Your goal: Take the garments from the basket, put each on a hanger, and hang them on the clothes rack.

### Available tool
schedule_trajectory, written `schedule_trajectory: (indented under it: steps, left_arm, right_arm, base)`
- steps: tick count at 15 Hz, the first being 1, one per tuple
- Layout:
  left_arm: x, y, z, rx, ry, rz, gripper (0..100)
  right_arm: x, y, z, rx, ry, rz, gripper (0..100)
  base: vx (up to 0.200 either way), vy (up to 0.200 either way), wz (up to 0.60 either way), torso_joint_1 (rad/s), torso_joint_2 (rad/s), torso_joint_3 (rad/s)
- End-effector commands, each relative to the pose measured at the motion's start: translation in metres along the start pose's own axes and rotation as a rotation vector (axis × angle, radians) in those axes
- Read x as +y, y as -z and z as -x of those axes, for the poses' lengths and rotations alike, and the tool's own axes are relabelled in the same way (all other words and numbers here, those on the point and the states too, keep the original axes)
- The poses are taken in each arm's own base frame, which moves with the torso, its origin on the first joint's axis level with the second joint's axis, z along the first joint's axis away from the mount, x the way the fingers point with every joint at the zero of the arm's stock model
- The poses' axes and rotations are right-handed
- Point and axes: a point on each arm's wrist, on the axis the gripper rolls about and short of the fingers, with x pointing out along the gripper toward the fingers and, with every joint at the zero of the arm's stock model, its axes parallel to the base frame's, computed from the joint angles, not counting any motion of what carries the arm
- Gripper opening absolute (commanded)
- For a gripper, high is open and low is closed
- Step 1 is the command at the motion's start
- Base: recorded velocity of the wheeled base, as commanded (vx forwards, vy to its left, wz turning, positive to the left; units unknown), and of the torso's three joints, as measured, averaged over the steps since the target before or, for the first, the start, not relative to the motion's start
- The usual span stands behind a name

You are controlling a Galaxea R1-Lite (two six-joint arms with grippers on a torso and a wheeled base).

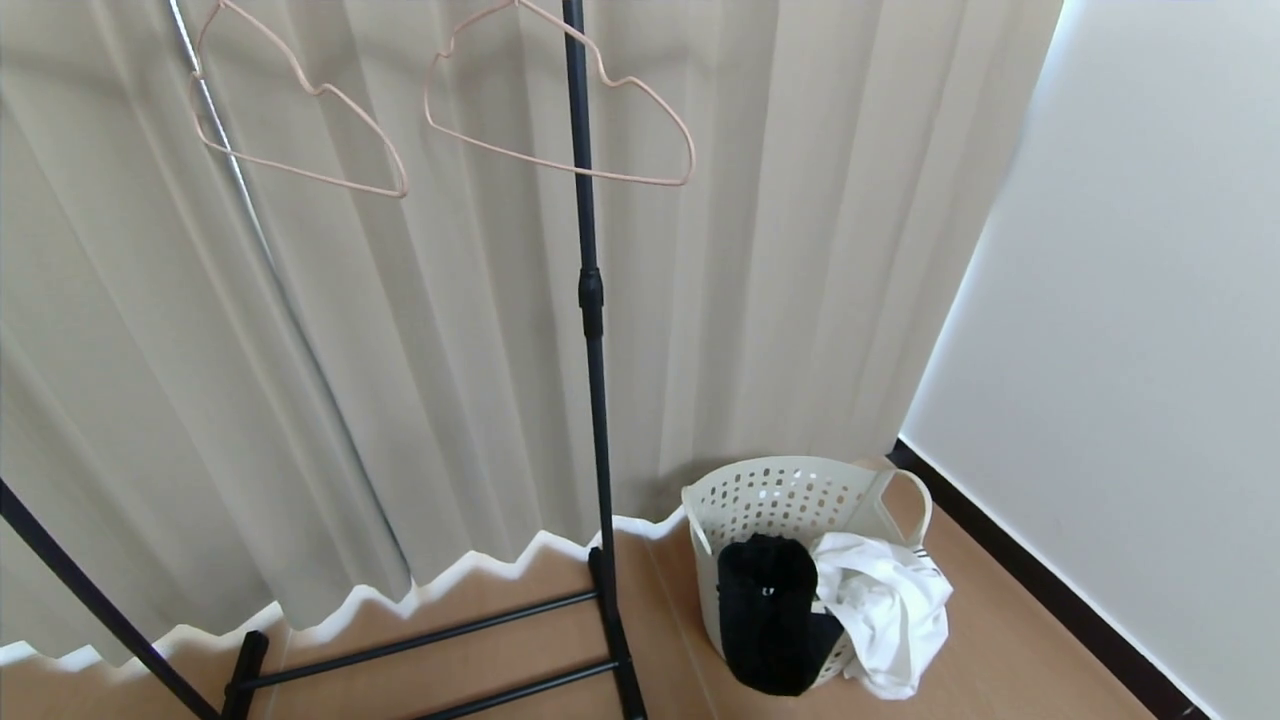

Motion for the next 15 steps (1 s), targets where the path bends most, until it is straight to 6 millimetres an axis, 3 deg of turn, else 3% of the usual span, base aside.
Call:
schedule_trajectory:
  steps: [1, 2, 15]
  left_arm:
    - [0.0000, 0.0000, -0.0001, 0.001, -0.001, 0.000, 100]
    - [0.0000, 0.0000, -0.0001, 0.001, -0.001, -0.001, 100]
    - [0.0000, 0.0000, -0.0001, 0.001, 0.003, -0.004, 100]
  right_arm:
    - [0.0000, 0.0001, 0.0000, 0.002, 0.001, -0.001, 100]
    - [0.0000, 0.0000, 0.0000, 0.000, 0.001, -0.001, 100]
    - [0.0000, 0.0000, 0.0000, 0.000, -0.001, 0.004, 100]
  base:
    - [0.000, -0.200, 0.00, -0.002, 0.01, 0.002]
    - [0.000, -0.200, 0.00, 0.017, 0.02, -0.012]
    - [0.000, 0.000, 0.00, 0.000, 0.00, 0.000]
